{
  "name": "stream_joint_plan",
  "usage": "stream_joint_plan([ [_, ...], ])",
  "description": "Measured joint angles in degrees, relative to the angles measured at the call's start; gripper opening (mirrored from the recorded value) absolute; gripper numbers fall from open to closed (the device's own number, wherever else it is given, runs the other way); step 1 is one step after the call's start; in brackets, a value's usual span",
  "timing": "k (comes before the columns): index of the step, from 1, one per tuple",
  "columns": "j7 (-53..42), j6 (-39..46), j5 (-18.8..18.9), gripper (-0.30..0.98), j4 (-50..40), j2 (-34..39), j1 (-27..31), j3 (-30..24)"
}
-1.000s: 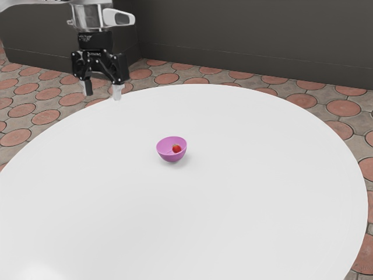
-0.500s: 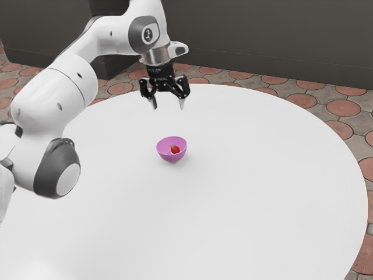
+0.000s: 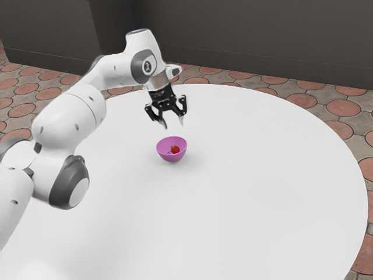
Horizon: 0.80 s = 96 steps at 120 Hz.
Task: Take strawberry from the bowl
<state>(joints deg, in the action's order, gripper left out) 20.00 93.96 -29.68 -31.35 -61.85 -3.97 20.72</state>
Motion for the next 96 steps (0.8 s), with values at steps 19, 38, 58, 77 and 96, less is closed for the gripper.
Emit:
stream_joint_plan([
  [19,1.8,0.3,-0.2,0.31,0.0,-1.9,0.4,0.0],
  [38,3.2,1.3,-0.3,0.3,0.2,-3.0,0.4,-0.1],
  [58,4.3,2.3,-0.4,0.27,0.1,-4.1,0.4,-0.2],
  [77,5.0,5.5,-0.5,0.24,0.3,-5.0,0.4,-0.5],
  [96,5.2,8.3,-1.1,0.22,-0.8,-5.7,0.4,-0.5],
])
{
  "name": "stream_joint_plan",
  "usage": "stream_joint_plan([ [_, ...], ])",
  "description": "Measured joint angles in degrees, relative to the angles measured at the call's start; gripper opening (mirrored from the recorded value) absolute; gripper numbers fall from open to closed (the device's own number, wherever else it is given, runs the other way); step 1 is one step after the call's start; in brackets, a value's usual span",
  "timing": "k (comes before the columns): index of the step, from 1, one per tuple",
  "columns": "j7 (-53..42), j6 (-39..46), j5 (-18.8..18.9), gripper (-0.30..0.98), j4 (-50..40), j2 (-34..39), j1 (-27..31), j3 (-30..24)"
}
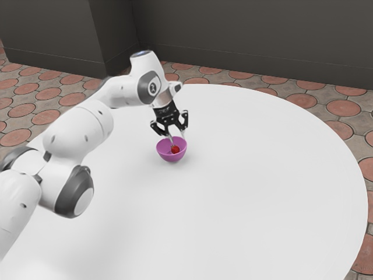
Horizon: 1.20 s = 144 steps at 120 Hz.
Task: Take strawberry from the bowl
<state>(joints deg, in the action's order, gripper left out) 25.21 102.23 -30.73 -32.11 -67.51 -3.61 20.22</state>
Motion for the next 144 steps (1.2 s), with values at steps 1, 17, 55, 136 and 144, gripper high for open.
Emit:
stream_joint_plan([
  [1,0.0,0.0,0.0,0.22,-0.1,0.0,0.0,0.0],
  [17,0.1,-0.1,-0.2,0.21,-0.8,0.0,0.0,0.3],
  [55,0.1,-0.4,-0.3,0.19,-0.8,-1.7,0.0,0.4],
  [136,-1.8,4.0,-2.3,0.14,-1.0,-4.0,1.2,0.6],
  [144,-2.0,3.8,-2.2,0.1,-1.0,-3.9,1.4,0.9],
])
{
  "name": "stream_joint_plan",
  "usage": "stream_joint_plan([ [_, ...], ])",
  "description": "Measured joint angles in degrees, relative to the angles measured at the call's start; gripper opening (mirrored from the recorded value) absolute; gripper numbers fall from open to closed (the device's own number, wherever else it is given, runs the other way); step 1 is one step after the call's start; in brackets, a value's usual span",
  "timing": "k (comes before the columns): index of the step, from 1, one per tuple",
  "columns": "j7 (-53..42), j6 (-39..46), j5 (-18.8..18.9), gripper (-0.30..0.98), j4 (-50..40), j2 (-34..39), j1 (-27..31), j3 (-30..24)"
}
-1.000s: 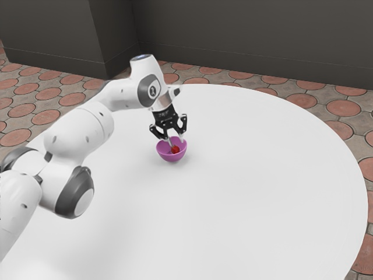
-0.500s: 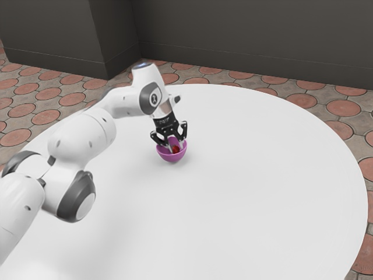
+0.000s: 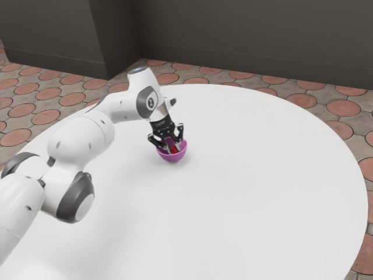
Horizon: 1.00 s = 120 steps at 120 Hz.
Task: Take strawberry from the bowl
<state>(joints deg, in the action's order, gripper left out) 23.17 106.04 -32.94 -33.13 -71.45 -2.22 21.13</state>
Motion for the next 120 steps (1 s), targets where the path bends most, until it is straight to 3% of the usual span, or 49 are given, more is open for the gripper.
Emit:
stream_joint_plan([
  [4,0.0,-0.3,-0.2,0.05,0.0,0.0,0.0,0.6],
  [10,0.0,-0.7,-0.4,0.13,0.0,0.1,0.1,1.1],
  [21,-0.2,-1.2,-0.5,0.03,-0.7,0.8,0.1,1.5],
  [39,-0.4,-2.9,0.2,0.01,-6.8,9.8,-0.5,1.4],
  [56,-0.5,-4.7,1.4,0.02,-9.8,14.1,-7.6,1.2],
  [74,-0.5,-5.3,1.7,0.03,-8.9,13.5,-14.8,1.1],
  [120,-0.9,-2.9,0.3,0.12,-8.1,6.2,-15.6,0.9],
])
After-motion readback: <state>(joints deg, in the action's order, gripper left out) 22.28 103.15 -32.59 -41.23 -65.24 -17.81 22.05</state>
